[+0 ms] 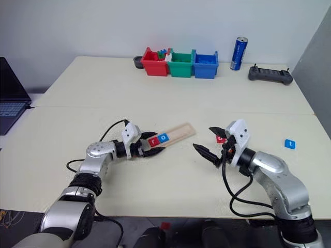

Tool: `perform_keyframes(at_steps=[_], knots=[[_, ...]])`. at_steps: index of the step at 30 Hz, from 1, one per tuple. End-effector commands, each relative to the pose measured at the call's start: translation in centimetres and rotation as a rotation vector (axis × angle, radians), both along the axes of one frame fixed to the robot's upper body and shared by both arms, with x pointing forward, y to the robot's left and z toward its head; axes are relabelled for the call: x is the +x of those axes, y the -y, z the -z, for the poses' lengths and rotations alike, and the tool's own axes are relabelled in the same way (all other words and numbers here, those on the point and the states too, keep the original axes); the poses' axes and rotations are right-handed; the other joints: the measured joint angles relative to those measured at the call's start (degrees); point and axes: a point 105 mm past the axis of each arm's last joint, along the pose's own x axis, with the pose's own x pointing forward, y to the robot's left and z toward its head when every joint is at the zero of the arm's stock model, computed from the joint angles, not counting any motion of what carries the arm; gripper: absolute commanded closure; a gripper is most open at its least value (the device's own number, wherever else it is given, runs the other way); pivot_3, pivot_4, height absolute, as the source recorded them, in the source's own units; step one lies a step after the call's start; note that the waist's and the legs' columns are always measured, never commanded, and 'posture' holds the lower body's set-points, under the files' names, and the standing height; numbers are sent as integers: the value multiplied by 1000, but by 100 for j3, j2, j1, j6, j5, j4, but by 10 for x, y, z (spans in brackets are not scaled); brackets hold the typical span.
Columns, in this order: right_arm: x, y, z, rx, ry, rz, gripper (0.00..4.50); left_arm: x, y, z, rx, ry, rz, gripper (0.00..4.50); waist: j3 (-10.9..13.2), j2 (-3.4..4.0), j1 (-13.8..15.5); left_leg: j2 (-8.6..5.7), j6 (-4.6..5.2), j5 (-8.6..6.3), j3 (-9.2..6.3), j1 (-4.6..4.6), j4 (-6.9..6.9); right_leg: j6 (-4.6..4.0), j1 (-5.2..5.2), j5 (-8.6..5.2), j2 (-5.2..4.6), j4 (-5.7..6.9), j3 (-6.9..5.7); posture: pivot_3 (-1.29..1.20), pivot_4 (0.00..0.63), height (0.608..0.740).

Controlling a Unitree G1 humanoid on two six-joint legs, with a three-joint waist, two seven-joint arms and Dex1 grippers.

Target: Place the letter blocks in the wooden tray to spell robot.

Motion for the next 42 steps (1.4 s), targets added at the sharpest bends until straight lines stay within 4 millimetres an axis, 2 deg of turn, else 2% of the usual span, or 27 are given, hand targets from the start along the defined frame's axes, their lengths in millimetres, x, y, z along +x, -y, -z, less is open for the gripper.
perform_keyframes(at_steps=[1,6,11,16,24,35,37,40,42], knots=[[-19,-2,-6,-25,62,-111,0,-19,13,-4,14,16,142,1099,0,0,-1,1,0,0,-1,0,0,0,0,0,1,0,-1,0,150,740],[-37,9,19,-117,28,-223,0,-41,25,-1,56,22,291,1099,1,-1,-1,0,0,0,0,3,5,0,2,-1,2,6,0,0,150,740],[-36,14,31,-150,26,-247,0,-42,35,1,50,27,314,1099,1,-2,-7,1,1,0,1,6,8,0,4,0,5,8,1,0,150,740],[-33,16,29,-138,34,-239,0,-38,46,-2,44,47,334,1099,2,-4,8,0,1,0,1,3,8,0,4,0,5,7,1,0,150,740],[-29,18,25,-129,35,-216,0,-33,52,-3,39,38,353,1099,3,-5,5,1,1,0,0,4,8,0,3,0,6,8,1,0,150,740],[-22,26,25,-135,30,-158,0,-26,96,-3,30,45,430,1099,4,-7,32,-3,1,0,1,2,10,0,5,0,5,7,1,0,150,740],[-23,27,25,-135,30,-146,0,-25,99,-3,29,45,432,1099,4,-7,27,-3,1,0,0,3,10,0,5,0,5,7,1,0,150,740],[-21,35,30,-149,19,-100,0,-25,100,-4,27,47,437,1099,4,-7,8,-2,1,0,1,4,9,0,4,0,6,8,2,0,150,740],[-19,49,36,-167,3,-49,0,-25,99,-5,28,47,440,1099,4,-7,18,-2,1,0,0,4,9,0,4,0,6,10,2,0,150,740]])
